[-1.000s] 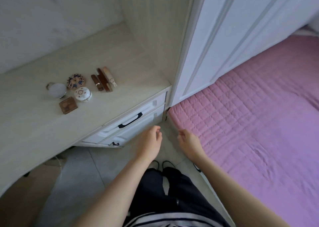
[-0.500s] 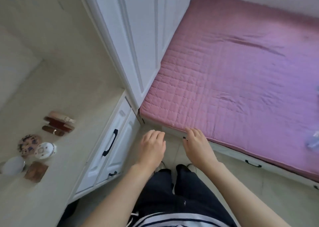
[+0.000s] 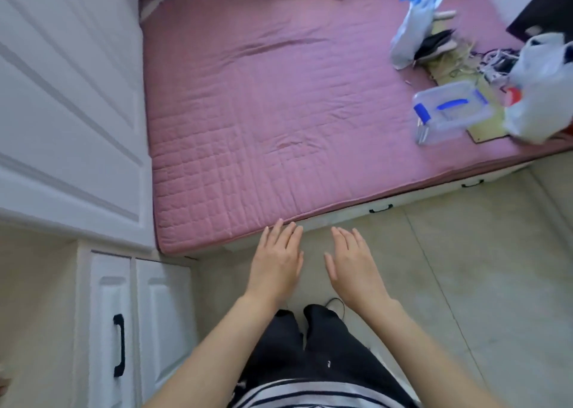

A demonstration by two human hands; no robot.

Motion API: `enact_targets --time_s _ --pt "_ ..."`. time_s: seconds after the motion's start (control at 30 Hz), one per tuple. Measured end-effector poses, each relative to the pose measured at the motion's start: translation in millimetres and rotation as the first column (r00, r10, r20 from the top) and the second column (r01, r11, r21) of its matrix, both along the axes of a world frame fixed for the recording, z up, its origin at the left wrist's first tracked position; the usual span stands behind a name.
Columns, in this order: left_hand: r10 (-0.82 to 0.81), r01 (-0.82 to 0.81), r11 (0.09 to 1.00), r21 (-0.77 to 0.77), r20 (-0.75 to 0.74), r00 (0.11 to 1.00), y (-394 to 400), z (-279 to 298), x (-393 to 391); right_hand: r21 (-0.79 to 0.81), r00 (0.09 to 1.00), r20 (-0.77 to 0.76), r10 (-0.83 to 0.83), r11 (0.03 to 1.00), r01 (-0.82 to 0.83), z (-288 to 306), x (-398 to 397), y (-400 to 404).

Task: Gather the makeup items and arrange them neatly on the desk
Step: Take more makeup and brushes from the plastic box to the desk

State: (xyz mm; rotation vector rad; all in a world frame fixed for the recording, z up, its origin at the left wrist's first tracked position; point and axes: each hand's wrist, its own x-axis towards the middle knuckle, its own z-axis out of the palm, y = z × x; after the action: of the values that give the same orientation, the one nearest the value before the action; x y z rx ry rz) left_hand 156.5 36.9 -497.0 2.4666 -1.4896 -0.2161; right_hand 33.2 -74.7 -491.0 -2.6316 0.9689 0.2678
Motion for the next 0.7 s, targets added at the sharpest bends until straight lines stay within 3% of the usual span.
enact_targets --time_s 0.37,0.7 --pt "-0.206 0.202 0.975 -0.095 -0.041 0.978 -134 6 -120 0.036 0.932 0.051 -0.359 0.933 0.358 23 -150 -86" --pt "-0.486 0.487 0.873 0.003 -0.046 0.872 -239 8 -187 0.085 0.789 0.072 -0.611 0.792 0.605 24 -239 -149"
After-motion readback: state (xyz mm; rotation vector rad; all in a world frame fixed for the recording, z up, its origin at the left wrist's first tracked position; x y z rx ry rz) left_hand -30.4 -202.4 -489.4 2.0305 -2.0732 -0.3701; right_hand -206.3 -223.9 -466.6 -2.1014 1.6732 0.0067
